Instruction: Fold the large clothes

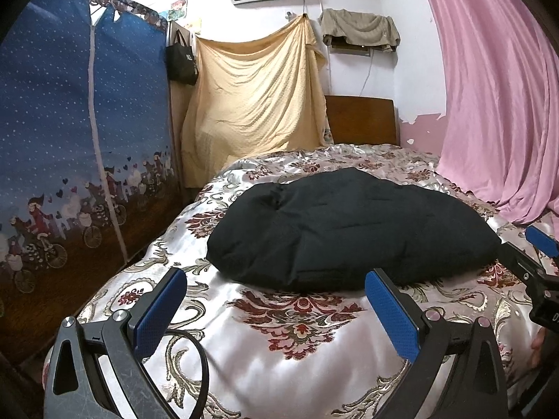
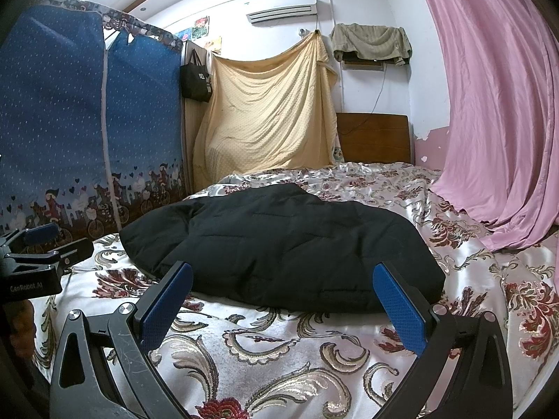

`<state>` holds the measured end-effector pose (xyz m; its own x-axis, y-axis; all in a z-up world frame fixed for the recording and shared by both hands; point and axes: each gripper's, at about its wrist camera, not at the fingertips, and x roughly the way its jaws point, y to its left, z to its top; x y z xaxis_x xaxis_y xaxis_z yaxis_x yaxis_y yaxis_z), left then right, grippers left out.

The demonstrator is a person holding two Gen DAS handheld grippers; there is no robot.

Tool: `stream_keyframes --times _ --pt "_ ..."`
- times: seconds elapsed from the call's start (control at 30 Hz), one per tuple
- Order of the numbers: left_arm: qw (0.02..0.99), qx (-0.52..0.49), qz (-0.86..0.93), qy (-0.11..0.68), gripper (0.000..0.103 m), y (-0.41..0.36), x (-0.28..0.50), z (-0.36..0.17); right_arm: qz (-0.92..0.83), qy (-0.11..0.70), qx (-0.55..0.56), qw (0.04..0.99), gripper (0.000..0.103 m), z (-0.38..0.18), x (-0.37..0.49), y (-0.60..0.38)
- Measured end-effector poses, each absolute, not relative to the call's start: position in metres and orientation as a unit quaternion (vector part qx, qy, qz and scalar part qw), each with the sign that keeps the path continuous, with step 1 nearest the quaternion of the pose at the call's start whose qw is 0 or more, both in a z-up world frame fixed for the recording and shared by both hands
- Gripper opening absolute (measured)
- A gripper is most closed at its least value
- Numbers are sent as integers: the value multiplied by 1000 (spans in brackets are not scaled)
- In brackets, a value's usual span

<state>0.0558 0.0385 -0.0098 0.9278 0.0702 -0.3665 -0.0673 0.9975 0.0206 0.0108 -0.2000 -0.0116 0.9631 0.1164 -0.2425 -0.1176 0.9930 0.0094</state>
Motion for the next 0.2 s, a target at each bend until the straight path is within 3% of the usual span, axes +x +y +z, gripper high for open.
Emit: stream_keyframes --times 0.2 --pt "981 -2 39 188 103 41 58 -9 61 124 -3 990 102 -14 10 -201"
